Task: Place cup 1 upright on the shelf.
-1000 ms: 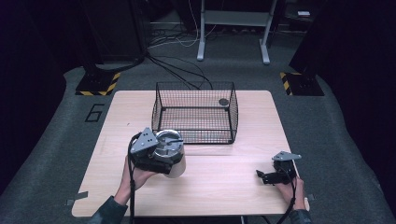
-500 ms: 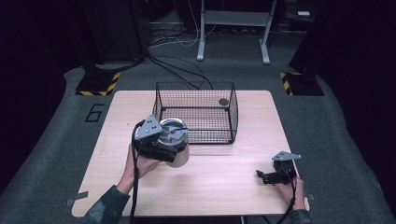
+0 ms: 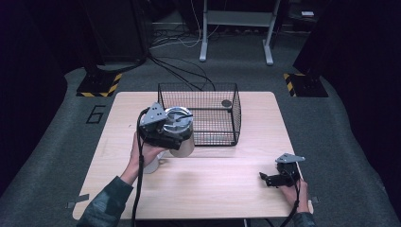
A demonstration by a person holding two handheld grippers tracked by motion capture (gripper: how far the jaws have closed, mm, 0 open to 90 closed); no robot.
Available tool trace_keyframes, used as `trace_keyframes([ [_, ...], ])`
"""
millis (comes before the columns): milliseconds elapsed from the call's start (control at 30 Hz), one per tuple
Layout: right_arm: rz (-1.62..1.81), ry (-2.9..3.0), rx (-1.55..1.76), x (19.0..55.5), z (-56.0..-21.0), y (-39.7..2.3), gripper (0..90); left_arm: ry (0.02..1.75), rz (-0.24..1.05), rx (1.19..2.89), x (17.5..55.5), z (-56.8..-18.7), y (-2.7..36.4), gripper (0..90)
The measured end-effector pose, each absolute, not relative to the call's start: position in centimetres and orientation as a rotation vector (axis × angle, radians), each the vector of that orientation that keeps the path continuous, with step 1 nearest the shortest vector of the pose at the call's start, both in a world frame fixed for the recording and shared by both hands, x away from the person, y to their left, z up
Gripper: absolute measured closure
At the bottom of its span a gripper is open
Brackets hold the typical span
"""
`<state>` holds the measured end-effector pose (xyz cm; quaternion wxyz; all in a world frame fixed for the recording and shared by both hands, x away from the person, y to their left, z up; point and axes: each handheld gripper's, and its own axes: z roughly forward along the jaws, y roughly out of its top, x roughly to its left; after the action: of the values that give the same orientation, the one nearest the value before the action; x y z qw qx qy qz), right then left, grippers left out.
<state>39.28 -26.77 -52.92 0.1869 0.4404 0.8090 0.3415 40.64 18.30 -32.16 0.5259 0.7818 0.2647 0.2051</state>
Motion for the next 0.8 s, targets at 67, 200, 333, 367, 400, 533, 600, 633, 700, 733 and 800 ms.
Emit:
trace_keyframes([
  [67, 0.961, 2.277, 1.239, 39.3, -52.9, -26.8, 1.3, 0.627, 0.497, 1.866, 40.8, -32.1, 18.1, 3.9],
  [200, 0.962, 2.277, 1.24, 39.3, -52.9, -26.8, 1.3, 0.62, 0.504, 1.866, 41.5, -31.3, 17.5, 3.9],
  [333, 0.962, 2.277, 1.24, 39.3, -52.9, -26.8, 1.3, 0.613, 0.516, 1.863, 42.1, -30.7, 17.1, 3.9],
  [367, 0.961, 2.278, 1.239, 39.3, -52.9, -26.8, 1.3, 0.616, 0.511, 1.863, 42.5, -30.4, 16.8, 3.9],
  [400, 0.961, 2.277, 1.239, 39.3, -52.9, -26.8, 1.3, 0.614, 0.52, 1.858, 42.8, -30.3, 16.6, 3.9],
  [533, 0.961, 2.278, 1.239, 39.3, -52.9, -26.8, 1.3, 0.617, 0.526, 1.859, 43.4, -30.1, 16.2, 3.9],
  [600, 0.961, 2.277, 1.239, 39.3, -52.9, -26.8, 1.3, 0.615, 0.528, 1.864, 44.1, -29.9, 16.0, 3.9],
  [633, 0.962, 2.277, 1.24, 39.3, -52.9, -26.8, 1.3, 0.615, 0.528, 1.864, 44.1, -29.9, 16.0, 3.9],
  [700, 0.962, 2.277, 1.239, 39.3, -52.9, -26.8, 1.3, 0.615, 0.531, 1.863, 44.4, -29.7, 15.8, 3.9],
  [733, 0.961, 2.277, 1.239, 39.3, -52.9, -26.8, 1.3, 0.618, 0.534, 1.861, 44.8, -29.5, 15.5, 3.9],
  [800, 0.961, 2.277, 1.239, 39.3, -52.9, -26.8, 1.3, 0.614, 0.544, 1.862, 45.0, -29.4, 15.4, 3.9],
])
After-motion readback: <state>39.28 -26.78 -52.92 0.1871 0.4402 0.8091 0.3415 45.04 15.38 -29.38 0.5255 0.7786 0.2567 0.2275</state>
